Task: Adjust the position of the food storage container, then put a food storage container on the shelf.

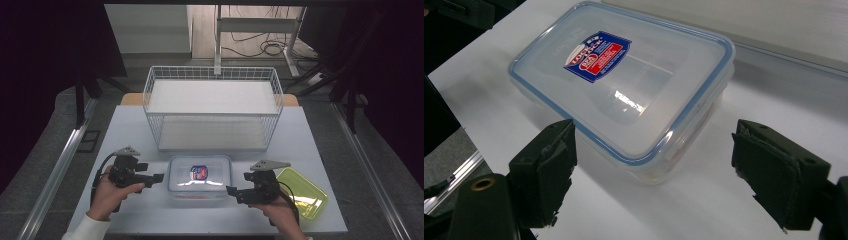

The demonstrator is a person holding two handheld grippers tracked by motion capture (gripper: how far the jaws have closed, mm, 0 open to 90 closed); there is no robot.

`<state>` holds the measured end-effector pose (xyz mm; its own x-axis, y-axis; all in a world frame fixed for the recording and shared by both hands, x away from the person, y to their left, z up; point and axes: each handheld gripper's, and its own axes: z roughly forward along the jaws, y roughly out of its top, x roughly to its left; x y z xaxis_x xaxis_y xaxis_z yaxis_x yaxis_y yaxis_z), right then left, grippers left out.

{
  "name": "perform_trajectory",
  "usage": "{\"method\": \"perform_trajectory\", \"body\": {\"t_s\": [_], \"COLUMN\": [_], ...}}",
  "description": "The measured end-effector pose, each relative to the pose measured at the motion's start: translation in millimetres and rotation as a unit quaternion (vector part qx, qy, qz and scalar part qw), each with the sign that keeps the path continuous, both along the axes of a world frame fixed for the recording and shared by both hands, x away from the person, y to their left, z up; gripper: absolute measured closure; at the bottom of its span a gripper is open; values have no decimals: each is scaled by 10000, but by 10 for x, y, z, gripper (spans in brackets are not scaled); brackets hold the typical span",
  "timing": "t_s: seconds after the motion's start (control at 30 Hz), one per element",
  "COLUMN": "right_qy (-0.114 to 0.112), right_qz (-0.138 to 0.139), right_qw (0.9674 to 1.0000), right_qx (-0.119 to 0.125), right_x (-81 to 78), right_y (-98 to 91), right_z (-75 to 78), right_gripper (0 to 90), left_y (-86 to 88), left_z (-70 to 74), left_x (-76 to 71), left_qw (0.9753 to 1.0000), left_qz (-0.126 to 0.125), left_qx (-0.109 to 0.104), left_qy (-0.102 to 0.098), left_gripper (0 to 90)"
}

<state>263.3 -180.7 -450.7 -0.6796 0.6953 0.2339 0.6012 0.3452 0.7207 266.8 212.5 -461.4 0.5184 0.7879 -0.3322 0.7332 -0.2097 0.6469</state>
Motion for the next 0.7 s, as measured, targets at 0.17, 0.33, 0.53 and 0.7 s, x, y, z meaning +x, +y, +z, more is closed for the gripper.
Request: {"method": "perform_trajectory", "body": {"t_s": [0.17, 0.33, 0.53, 0.7], "right_qy": [-55, -101, -94, -110], "right_qz": [-46, -56, -35, -1], "right_qw": [9999, 9999, 9999, 9999], "right_qx": [92, 94, 82, 76], "right_x": [-16, 0, 0, -5], "right_y": [-8, 18, 36, 36], "right_z": [50, 59, 23, 27], "right_gripper": [180, 179, 179, 179], "left_y": [-20, -74, -160, -207], "left_z": [18, -22, -155, -229], "left_x": [-14, 25, 104, 146], "left_qw": [9998, 9995, 9978, 9971], "left_qz": [133, 143, 78, 28], "left_qx": [-135, -245, -496, -506], "left_qy": [13, 104, 424, 562], "left_gripper": [152, 114, 96, 93]}}
